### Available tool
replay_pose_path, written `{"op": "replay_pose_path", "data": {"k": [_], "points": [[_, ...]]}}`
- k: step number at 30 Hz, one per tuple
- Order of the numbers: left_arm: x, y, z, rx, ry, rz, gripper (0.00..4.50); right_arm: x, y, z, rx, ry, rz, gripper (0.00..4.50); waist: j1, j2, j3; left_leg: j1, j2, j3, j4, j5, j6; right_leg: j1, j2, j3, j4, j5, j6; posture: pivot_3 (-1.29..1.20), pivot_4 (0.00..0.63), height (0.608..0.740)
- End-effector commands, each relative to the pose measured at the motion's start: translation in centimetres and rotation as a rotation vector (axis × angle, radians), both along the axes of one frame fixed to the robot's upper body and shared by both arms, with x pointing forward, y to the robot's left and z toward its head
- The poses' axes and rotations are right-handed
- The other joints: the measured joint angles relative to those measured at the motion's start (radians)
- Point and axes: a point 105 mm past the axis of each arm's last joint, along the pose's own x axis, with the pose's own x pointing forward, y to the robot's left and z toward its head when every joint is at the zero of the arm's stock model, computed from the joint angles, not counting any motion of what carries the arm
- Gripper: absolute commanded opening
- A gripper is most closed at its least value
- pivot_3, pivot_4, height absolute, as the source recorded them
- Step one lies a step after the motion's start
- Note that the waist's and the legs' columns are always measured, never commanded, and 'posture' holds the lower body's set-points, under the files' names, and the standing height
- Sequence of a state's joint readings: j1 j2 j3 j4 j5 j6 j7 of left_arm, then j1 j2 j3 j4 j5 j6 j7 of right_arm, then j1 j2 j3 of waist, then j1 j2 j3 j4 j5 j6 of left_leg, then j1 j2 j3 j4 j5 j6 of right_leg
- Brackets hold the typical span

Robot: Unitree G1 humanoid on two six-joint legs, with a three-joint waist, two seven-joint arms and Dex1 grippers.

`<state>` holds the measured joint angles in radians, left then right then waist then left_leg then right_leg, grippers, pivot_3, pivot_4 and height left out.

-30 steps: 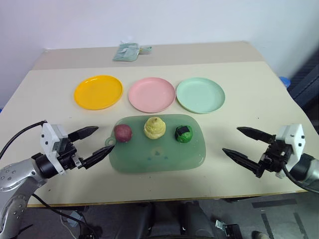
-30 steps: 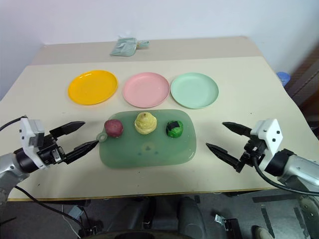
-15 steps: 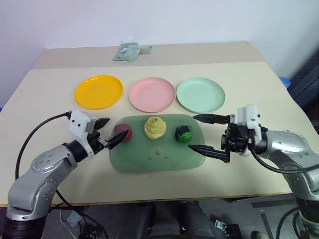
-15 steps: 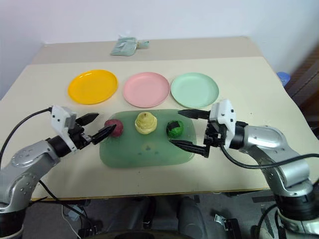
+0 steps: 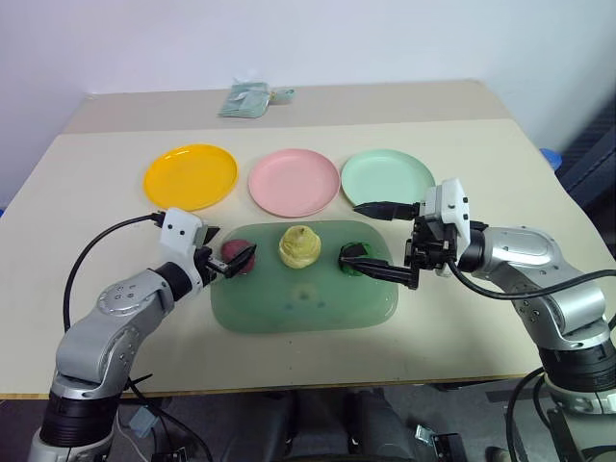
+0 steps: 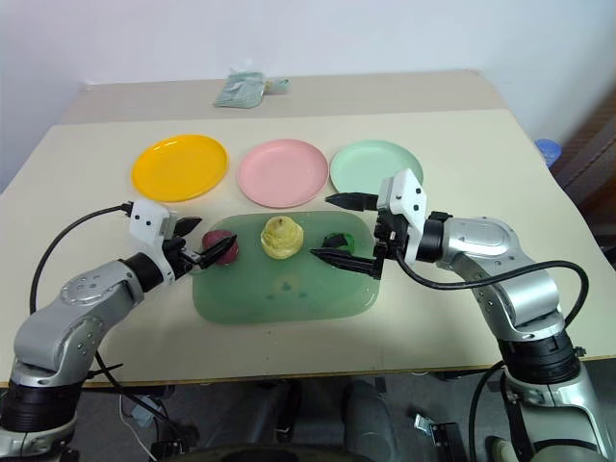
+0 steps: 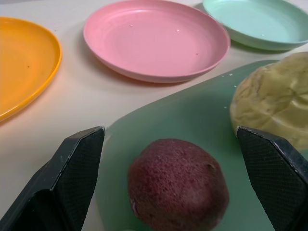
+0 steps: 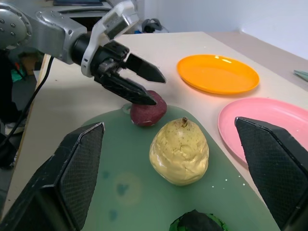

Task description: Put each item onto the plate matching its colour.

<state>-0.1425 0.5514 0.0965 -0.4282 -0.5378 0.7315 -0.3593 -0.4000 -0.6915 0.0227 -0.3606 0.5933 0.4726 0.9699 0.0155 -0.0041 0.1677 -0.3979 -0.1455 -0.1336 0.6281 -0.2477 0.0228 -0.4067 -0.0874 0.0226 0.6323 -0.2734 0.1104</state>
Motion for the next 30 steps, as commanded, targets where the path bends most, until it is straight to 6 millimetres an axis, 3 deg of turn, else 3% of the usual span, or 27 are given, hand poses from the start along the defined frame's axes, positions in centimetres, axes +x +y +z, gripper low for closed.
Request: {"op": "replay_pose_path", "data": {"k": [1,3,5,8,9,15,18,22,25,29,30], "points": [[0.4,-0.7,-0.3,0.022,0.003,-0.008,4.50,-0.1,0.0,0.8,0.020,-0.057,-0.003,4.45,0.000,0.000,0.000,0.000,0.000,0.000,0.000,0.000,0.000,0.000,0.000,0.000,0.000,0.000,0.000,0.00,0.150,0.740],[0.3,-0.9,-0.7,0.018,0.018,-0.010,4.24,-0.1,-0.1,0.6,0.020,-0.058,-0.008,4.48,0.000,0.000,0.000,0.000,0.000,0.000,0.000,0.000,-0.001,0.000,0.000,0.000,0.000,0.000,0.000,0.00,0.150,0.740],[0.3,-0.9,-1.0,0.017,0.034,-0.009,3.64,-0.1,-0.5,0.4,0.019,-0.058,-0.017,4.50,0.000,0.000,0.000,0.000,0.000,0.000,0.000,0.001,-0.001,0.000,0.000,0.000,0.000,0.000,0.000,0.00,0.150,0.740],[0.5,-0.5,-1.1,0.026,0.028,0.016,2.30,-0.1,-0.8,0.1,0.019,-0.061,-0.030,4.50,-0.001,0.000,0.000,0.000,0.000,0.000,0.000,0.002,-0.004,0.000,0.000,0.000,0.000,0.000,0.000,0.00,0.150,0.740],[0.8,-0.3,-1.0,0.030,0.021,0.031,2.13,0.0,-0.9,0.1,0.020,-0.062,-0.036,4.50,-0.001,0.000,0.000,0.000,0.000,0.000,0.000,0.002,-0.004,0.000,0.000,0.000,0.001,0.000,0.000,0.00,0.150,0.740],[4.1,-0.6,3.0,-0.041,-0.118,0.091,2.13,0.4,-1.4,0.1,0.035,-0.086,-0.076,4.50,0.013,-0.001,0.000,-0.001,0.000,0.000,0.003,0.003,-0.004,0.000,0.000,-0.001,0.002,0.000,0.000,0.00,0.150,0.740],[7.5,-1.2,5.9,-0.068,-0.194,0.122,2.13,1.2,-1.6,0.6,0.057,-0.115,-0.124,4.50,0.025,-0.001,0.000,-0.001,0.000,0.000,0.004,0.004,-0.006,0.000,0.000,-0.001,0.002,0.001,0.001,0.00,0.150,0.740],[12.2,-3.8,8.8,-0.079,-0.251,0.116,2.13,2.9,-1.8,1.3,0.094,-0.174,-0.220,4.50,0.026,-0.003,0.000,-0.004,-0.001,-0.001,0.006,0.005,-0.007,-0.002,0.001,-0.002,0.003,0.003,0.002,0.00,0.150,0.740],[15.2,-6.5,8.9,-0.058,-0.243,0.086,2.13,4.1,-2.0,1.5,0.098,-0.199,-0.279,4.50,0.024,-0.003,0.000,-0.006,-0.002,-0.001,0.006,0.005,-0.007,-0.003,0.000,-0.002,0.002,0.004,0.003,0.00,0.150,0.740],[16.9,-8.7,6.7,-0.015,-0.180,0.068,2.13,5.1,-2.2,1.4,0.100,-0.216,-0.331,4.50,0.018,-0.004,0.000,-0.009,-0.002,0.000,0.008,0.005,-0.007,-0.008,0.000,-0.003,0.003,0.004,0.003,0.00,0.150,0.740],[17.0,-9.1,5.9,-0.011,-0.155,0.062,2.60,5.2,-2.3,1.4,0.101,-0.220,-0.344,4.50,0.015,-0.004,0.000,-0.010,-0.002,0.000,0.009,0.005,-0.007,-0.008,0.000,-0.003,0.004,0.004,0.003,0.00,0.150,0.740]]}}
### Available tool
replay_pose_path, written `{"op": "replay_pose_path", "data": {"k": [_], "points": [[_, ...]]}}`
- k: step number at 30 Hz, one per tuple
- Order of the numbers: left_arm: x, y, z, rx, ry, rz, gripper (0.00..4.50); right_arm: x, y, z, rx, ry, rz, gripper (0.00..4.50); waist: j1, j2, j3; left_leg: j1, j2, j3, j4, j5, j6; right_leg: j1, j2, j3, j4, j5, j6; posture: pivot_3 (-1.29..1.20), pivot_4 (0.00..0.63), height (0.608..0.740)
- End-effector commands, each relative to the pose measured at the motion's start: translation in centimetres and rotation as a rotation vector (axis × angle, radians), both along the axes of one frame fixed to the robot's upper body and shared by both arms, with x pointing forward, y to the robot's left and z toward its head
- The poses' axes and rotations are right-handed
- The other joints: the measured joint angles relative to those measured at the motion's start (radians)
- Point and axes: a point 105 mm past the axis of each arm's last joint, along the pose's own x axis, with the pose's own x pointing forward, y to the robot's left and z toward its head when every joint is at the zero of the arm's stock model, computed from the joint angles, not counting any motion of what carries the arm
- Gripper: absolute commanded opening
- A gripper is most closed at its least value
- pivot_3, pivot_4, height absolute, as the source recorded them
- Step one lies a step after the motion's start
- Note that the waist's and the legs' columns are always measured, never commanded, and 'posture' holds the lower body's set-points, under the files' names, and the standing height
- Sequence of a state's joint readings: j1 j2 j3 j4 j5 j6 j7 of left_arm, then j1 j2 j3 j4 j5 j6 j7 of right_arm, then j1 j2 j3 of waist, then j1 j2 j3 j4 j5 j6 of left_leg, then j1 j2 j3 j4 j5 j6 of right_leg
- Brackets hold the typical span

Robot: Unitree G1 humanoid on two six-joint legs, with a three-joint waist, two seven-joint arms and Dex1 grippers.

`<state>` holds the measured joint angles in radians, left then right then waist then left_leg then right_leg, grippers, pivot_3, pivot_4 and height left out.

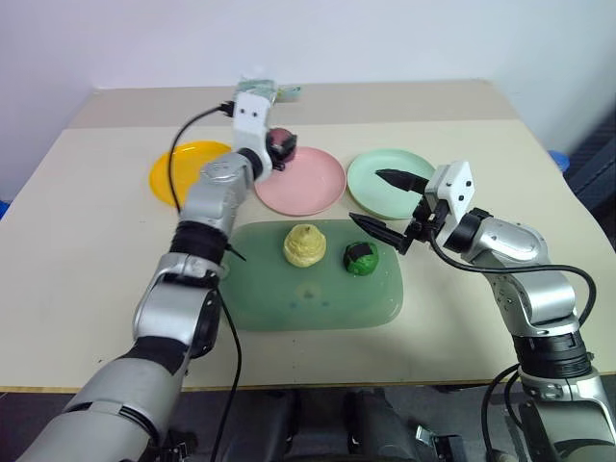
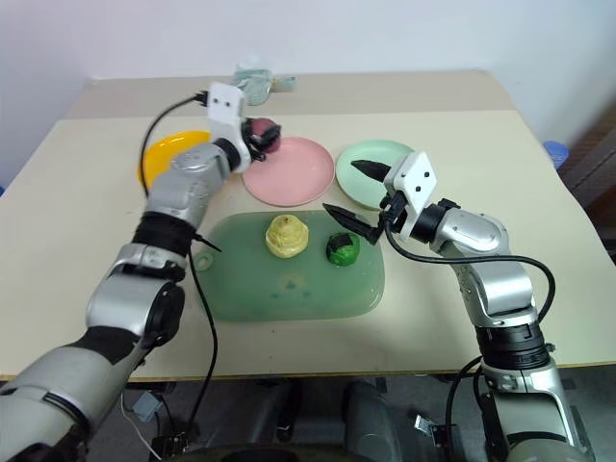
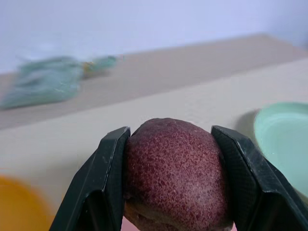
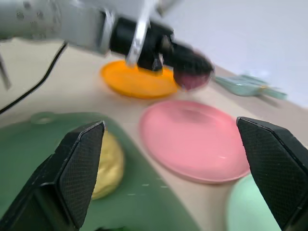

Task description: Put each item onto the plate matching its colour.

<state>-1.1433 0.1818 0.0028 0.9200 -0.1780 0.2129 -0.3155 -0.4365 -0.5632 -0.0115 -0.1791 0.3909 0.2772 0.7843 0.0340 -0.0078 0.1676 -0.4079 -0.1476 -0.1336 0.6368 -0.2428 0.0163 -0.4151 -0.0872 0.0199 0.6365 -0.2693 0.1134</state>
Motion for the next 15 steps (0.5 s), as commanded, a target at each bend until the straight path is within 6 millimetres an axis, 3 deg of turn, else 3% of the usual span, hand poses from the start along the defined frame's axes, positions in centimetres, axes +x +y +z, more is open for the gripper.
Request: {"op": "replay_pose_path", "data": {"k": [1,4,10,15], "points": [[0.4,-0.5,-1.7,0.036,0.024,-0.003,3.14,0.6,-0.2,1.1,0.015,-0.063,-0.043,4.50,-0.008,0.000,0.000,0.000,0.000,0.001,0.000,0.000,0.000,-0.002,0.000,0.000,0.001,0.000,0.000,0.00,0.150,0.740],[0.4,-1.1,-2.4,0.029,0.034,-0.010,4.45,0.8,-0.3,1.2,0.024,-0.077,-0.077,4.50,-0.022,-0.001,0.001,-0.004,0.000,0.002,0.003,0.000,0.000,-0.009,-0.001,0.001,0.011,0.000,0.000,0.00,0.150,0.740],[0.1,-1.4,-1.4,-0.033,-0.031,-0.069,4.45,0.4,-0.4,1.2,0.040,-0.079,-0.110,4.50,-0.022,-0.001,0.000,-0.012,0.000,0.002,0.012,0.000,0.000,-0.014,0.000,0.001,0.015,0.000,0.000,0.00,0.150,0.740],[-2.5,-1.1,0.6,-0.131,-0.132,-0.272,4.45,-1.4,-1.2,0.8,0.058,-0.042,-0.154,4.50,-0.025,0.000,0.000,-0.012,0.000,0.001,0.011,0.000,0.000,-0.014,0.000,0.002,0.015,0.000,0.000,0.00,0.150,0.740]]}}
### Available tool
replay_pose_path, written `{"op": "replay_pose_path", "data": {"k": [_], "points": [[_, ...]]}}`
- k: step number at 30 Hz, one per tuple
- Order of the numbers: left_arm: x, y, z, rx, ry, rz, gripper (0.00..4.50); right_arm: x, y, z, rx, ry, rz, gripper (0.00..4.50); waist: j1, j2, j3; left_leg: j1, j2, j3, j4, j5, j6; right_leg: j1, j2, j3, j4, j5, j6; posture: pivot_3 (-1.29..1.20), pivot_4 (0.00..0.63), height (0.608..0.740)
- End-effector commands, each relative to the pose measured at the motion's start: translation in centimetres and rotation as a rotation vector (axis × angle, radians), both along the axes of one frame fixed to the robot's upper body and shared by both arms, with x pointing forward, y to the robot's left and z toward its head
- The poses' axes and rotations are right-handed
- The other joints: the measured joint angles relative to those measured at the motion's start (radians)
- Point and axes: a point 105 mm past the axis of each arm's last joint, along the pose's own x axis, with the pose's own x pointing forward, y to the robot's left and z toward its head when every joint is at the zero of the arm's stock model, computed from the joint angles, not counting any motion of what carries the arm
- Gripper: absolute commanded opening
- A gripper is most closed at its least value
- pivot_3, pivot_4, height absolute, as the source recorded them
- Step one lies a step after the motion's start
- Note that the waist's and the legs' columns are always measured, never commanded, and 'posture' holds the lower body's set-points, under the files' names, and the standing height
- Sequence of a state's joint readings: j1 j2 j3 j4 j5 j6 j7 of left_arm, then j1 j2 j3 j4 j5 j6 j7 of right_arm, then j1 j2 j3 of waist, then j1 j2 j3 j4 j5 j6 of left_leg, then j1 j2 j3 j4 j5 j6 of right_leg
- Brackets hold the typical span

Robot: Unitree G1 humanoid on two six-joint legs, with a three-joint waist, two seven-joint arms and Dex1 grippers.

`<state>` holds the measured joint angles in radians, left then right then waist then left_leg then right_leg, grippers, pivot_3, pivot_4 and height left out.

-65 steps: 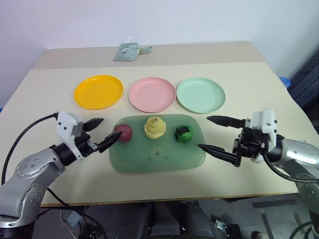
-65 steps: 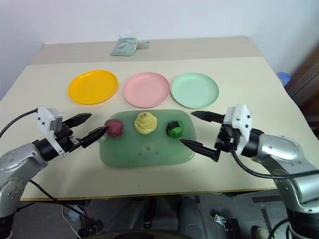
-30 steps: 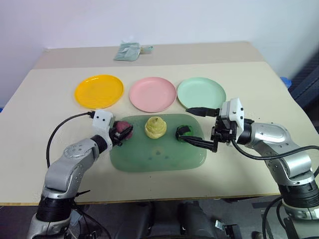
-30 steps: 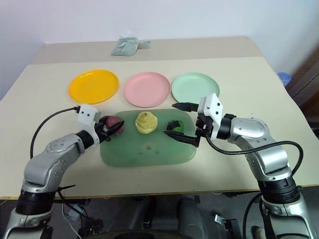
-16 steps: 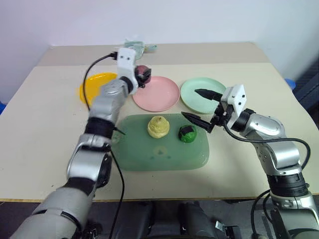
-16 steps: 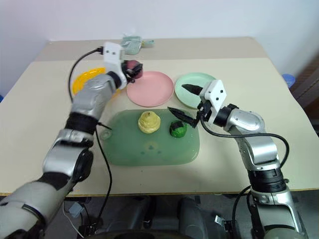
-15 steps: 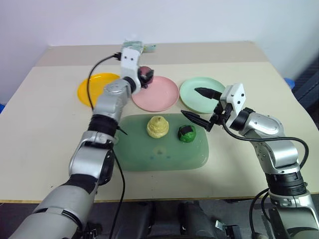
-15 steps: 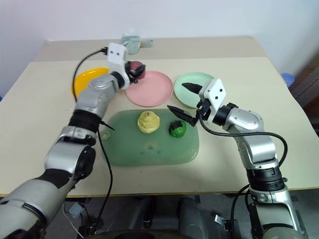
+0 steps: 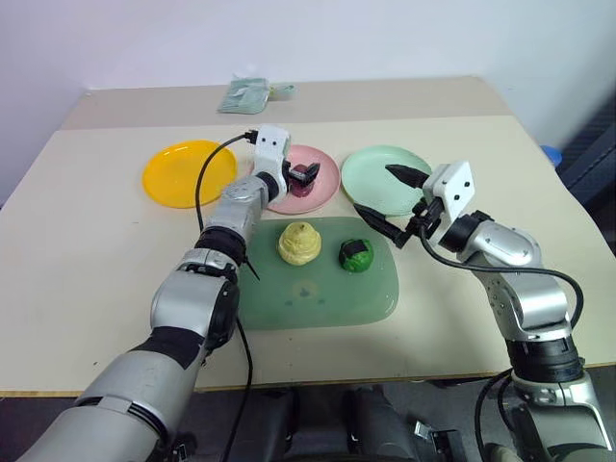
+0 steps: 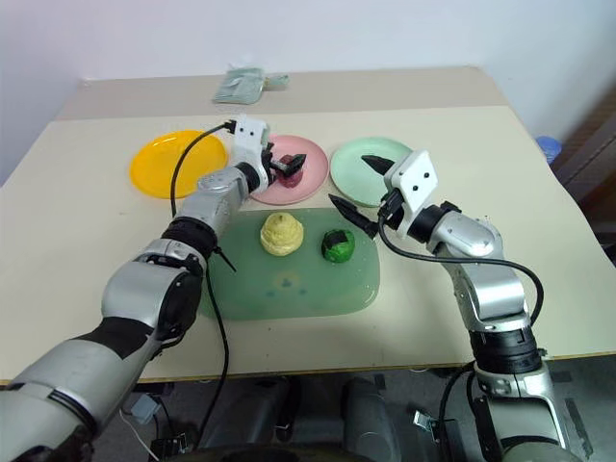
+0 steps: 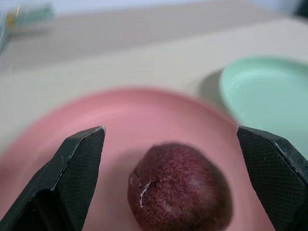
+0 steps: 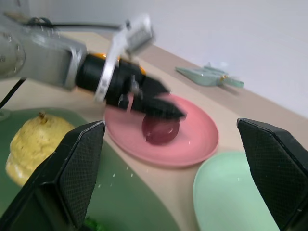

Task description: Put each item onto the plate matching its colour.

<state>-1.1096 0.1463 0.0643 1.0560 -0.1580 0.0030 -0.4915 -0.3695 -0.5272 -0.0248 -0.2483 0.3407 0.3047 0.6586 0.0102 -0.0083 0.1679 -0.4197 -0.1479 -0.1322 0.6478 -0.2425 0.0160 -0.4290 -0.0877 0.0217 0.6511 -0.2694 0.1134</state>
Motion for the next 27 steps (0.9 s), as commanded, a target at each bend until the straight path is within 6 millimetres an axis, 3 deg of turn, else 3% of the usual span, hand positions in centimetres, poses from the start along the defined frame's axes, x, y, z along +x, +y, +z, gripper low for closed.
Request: {"op": "replay_pose_path", "data": {"k": [1,6,11,15,21,27], "points": [[-2.7,0.3,3.1,-0.081,-0.116,-0.168,4.45,-2.1,-0.8,1.2,0.037,-0.012,-0.018,4.50,-0.001,0.000,0.000,0.000,0.000,0.000,0.000,0.000,0.000,0.000,0.000,0.000,0.000,0.000,0.000,0.00,0.150,0.740],[-8.9,1.4,3.8,-0.086,-0.130,-0.399,4.45,-5.8,-1.3,-0.2,0.038,0.108,0.036,4.50,-0.004,0.001,0.000,0.000,0.000,0.000,0.000,0.000,0.000,0.000,0.000,0.001,0.000,0.000,0.000,0.00,0.150,0.740],[-12.2,2.8,4.2,-0.055,-0.081,-0.482,4.45,-7.2,-1.9,-0.9,0.035,0.168,0.041,4.50,0.005,0.001,-0.001,0.002,0.000,0.000,0.001,0.000,0.000,0.003,0.000,0.001,0.001,0.000,0.000,0.00,0.150,0.740],[-13.6,3.4,4.1,-0.011,-0.051,-0.535,4.45,-7.4,-1.9,-1.1,0.039,0.183,0.031,4.50,0.004,0.001,-0.001,0.005,0.000,0.000,0.001,0.000,0.001,0.006,0.000,0.001,0.000,0.000,0.000,0.00,0.150,0.740],[-13.8,3.4,1.6,0.156,-0.041,-0.536,4.45,-7.3,-1.8,-1.3,0.041,0.184,0.028,4.50,0.006,0.001,-0.001,0.005,0.000,0.000,0.000,0.000,0.000,0.006,0.000,0.001,0.000,0.000,0.000,0.00,0.150,0.740],[-13.9,2.3,-0.7,0.209,-0.039,-0.531,4.45,-7.1,-1.6,-1.3,0.044,0.178,0.027,4.50,0.004,0.001,-0.001,0.005,0.000,0.000,0.000,0.000,0.000,0.006,0.000,0.001,-0.001,0.000,0.000,0.00,0.150,0.740]]}}
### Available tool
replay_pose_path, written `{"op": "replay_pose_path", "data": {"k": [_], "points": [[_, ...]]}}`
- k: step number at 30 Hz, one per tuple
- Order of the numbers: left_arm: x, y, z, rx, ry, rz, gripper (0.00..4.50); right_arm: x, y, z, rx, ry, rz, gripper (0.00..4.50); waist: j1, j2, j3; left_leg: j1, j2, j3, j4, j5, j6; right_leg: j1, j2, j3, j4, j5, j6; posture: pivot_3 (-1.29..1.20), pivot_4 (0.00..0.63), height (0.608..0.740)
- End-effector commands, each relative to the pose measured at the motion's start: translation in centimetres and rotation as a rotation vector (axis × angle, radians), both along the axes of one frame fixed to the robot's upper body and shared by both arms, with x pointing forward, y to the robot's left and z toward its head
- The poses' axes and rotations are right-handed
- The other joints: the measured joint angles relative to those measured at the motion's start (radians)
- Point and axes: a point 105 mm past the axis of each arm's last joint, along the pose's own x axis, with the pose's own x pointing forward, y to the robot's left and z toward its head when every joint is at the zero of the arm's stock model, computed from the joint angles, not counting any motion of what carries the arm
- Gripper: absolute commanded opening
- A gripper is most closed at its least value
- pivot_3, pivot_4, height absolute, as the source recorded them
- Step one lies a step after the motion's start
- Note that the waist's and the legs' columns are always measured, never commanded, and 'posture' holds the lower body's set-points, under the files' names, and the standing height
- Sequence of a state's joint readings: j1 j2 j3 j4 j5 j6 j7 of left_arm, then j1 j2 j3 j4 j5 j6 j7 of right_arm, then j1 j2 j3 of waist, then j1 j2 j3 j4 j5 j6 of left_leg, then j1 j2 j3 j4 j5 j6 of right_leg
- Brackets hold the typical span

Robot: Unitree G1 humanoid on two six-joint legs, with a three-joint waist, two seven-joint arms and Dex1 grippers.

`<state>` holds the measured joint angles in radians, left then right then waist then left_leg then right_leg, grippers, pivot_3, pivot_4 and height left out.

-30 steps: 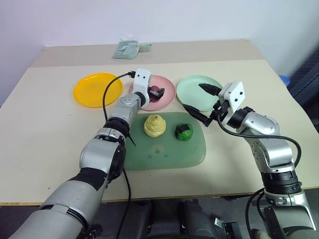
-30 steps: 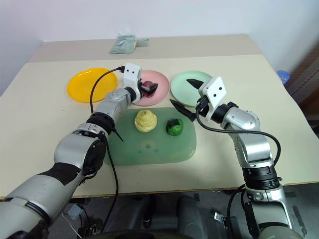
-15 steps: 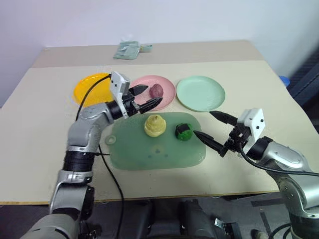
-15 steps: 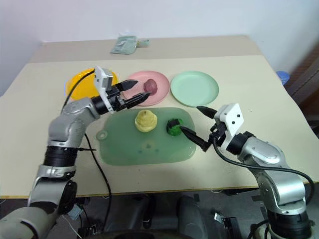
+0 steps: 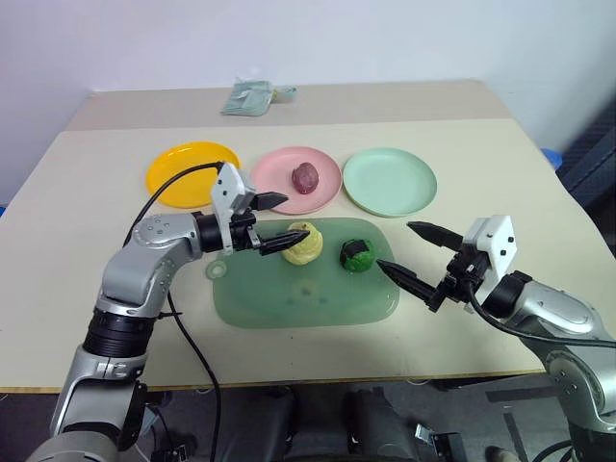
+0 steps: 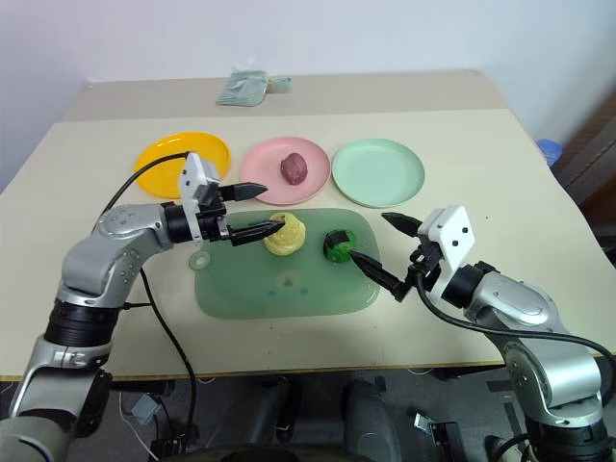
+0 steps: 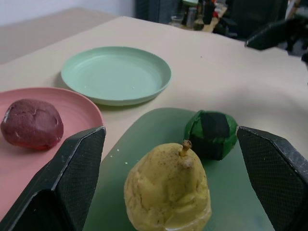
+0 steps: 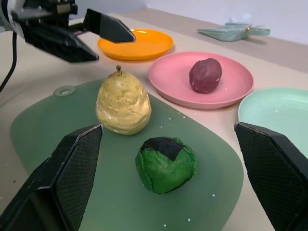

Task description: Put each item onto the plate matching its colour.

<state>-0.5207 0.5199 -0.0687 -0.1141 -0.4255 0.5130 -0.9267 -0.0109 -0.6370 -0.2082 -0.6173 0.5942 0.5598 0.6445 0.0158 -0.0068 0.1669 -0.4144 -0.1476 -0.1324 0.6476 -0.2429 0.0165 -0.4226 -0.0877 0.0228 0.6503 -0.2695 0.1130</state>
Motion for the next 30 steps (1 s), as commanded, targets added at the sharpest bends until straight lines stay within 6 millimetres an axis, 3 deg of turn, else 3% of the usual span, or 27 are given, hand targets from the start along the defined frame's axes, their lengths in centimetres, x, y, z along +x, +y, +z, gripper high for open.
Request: {"op": "replay_pose_path", "data": {"k": [1,9,15,18,30], "points": [[-0.3,-0.7,-0.9,0.026,-0.031,-0.004,4.45,-0.4,0.7,1.0,0.005,-0.049,0.020,4.50,-0.002,0.000,0.000,0.000,0.000,0.000,0.000,0.000,0.000,0.000,0.000,0.000,0.000,0.000,0.000,0.00,0.150,0.740],[0.6,-0.7,-3.4,0.117,-0.051,0.086,4.45,-0.4,0.7,0.8,0.000,-0.050,0.018,4.50,-0.001,0.000,0.000,0.000,0.000,0.000,0.000,0.000,0.000,0.000,0.000,0.000,0.000,0.000,0.000,0.00,0.150,0.740],[1.7,-0.4,-3.1,0.077,-0.104,0.198,4.45,-0.2,0.3,0.8,-0.002,-0.050,0.012,4.50,0.000,0.000,0.000,0.000,0.000,0.000,0.000,0.000,0.000,0.000,0.000,0.000,0.000,0.000,0.000,0.00,0.150,0.740],[1.0,-0.8,-3.2,0.012,-0.026,0.146,4.45,-0.2,0.4,0.7,-0.001,-0.051,0.012,4.50,-0.001,0.000,0.000,0.000,0.000,0.000,0.000,0.000,0.000,0.000,0.000,0.000,0.000,0.000,0.000,0.00,0.150,0.740],[2.1,-0.8,-2.8,-0.030,-0.043,0.256,4.45,0.0,0.2,0.6,-0.009,-0.064,0.005,4.50,0.000,0.000,0.000,0.000,0.000,0.000,0.000,0.000,0.000,0.000,0.000,0.000,0.000,0.000,0.000,0.00,0.150,0.740]]}}
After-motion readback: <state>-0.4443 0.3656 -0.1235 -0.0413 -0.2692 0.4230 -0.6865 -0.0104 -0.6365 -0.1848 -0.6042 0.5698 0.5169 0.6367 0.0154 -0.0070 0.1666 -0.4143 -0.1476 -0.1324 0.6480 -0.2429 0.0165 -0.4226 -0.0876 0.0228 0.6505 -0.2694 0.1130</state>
